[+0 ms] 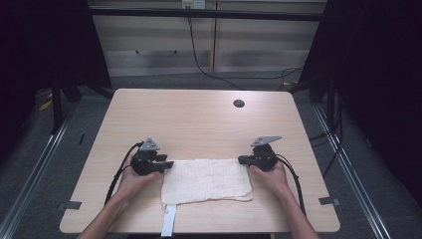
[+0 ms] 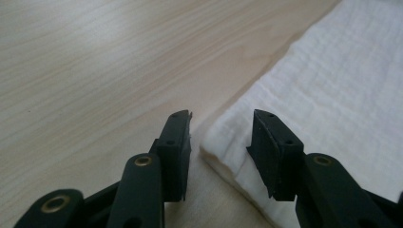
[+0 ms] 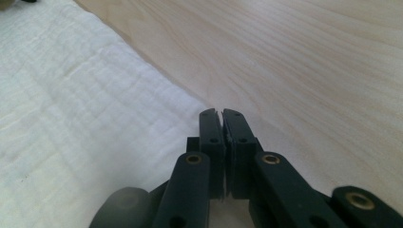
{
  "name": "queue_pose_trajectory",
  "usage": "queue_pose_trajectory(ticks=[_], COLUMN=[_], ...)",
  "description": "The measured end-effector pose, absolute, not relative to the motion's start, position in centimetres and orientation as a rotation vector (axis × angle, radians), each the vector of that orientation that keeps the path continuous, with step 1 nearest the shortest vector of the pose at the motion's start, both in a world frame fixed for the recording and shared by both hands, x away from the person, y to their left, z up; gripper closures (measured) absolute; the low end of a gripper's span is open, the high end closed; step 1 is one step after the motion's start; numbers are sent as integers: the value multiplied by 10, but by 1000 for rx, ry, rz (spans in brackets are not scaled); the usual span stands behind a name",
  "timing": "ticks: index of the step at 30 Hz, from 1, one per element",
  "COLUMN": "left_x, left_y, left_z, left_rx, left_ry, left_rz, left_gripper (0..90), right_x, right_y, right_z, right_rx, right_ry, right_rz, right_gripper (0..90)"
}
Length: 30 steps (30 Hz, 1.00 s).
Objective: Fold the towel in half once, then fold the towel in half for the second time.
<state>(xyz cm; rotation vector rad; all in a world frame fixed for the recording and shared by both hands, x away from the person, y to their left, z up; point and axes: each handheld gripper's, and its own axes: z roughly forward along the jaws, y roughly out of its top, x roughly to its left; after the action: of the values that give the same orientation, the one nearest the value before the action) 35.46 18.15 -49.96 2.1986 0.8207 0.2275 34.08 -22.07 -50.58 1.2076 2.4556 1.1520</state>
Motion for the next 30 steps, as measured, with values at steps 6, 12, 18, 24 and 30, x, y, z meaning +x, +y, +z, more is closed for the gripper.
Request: queue_pose_trajectory(ticks=[6, 12, 18, 24, 30], left_x=[348, 340, 345, 349, 352], left_y=[179, 175, 178, 183, 185], left_z=[-501, -500, -502, -503, -504], left_rx=[2228, 2251, 2220, 2195, 2189], left_ry=[789, 723, 757, 778, 791], left_rz=[241, 274, 236, 206, 204], left_gripper=[633, 839, 843, 845, 845], right_x=[340, 339, 335, 331, 328], right_y=[-220, -218, -220, -220, -219], right_z=[-505, -504, -496, -487, -480], right_rx=[1212, 1204, 1194, 1149, 1120], right_ry=[2455, 2456, 2415, 2376, 2360], right_rz=[1145, 1149, 1184, 1243, 1288], right_gripper=[876, 877, 877, 878, 879])
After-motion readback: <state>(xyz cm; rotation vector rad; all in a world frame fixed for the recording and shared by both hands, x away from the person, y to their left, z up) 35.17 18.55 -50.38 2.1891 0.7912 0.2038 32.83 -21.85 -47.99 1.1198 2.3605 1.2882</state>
